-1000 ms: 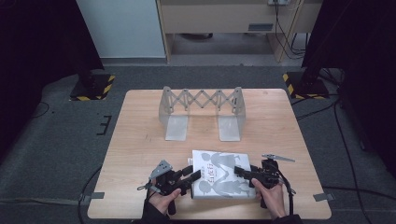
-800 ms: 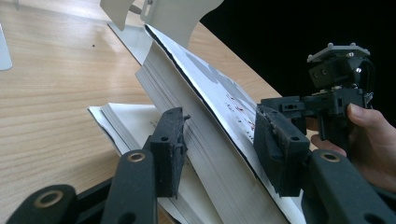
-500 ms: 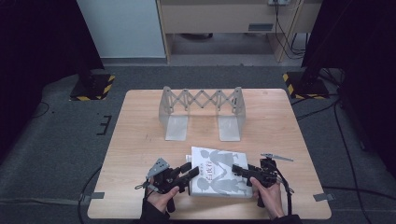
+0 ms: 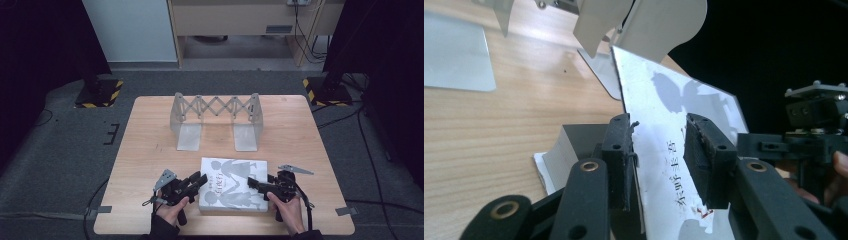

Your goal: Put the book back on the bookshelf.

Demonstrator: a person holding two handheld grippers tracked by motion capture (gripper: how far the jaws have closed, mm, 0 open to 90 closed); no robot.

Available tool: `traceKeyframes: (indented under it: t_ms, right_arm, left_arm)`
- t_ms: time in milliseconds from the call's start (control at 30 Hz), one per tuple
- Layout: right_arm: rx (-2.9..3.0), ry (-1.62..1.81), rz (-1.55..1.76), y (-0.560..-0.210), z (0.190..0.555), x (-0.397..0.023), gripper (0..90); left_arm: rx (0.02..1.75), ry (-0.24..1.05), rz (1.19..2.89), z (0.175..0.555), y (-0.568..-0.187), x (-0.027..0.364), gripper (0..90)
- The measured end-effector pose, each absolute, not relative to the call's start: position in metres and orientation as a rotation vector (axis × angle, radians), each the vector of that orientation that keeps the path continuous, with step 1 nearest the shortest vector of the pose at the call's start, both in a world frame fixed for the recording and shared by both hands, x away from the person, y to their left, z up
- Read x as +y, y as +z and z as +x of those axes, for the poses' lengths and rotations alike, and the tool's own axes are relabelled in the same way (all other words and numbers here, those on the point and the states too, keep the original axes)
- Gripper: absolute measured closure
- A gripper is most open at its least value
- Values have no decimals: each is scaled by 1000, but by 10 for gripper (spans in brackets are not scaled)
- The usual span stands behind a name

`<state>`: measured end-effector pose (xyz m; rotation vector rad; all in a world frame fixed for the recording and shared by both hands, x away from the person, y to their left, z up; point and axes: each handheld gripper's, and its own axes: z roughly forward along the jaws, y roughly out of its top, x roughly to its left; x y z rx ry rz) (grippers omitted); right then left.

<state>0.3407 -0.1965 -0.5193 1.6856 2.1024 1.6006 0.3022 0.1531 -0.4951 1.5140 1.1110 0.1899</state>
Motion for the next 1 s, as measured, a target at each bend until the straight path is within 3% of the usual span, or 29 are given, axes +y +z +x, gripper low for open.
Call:
traceKeyframes:
  t_ms: [100,400,567,600,1000]
  right_arm:
    - [2105,1605,1689,-520,342,-198,157]
    - [2153,1463,1627,-525,341,-195,301]
    - [2170,1450,1625,-527,340,-193,282]
    - [2175,1442,1611,-527,339,-193,276]
    - [2174,1401,1578,-528,335,-192,170]
  left_arm:
    - [1121,223,1546,303,-496,151,626]
    - [1125,263,1600,306,-507,146,581]
    - [1198,326,1622,304,-513,153,484]
    - [1252,324,1634,304,-520,159,424]
    - [1288,177,1605,301,-539,151,246]
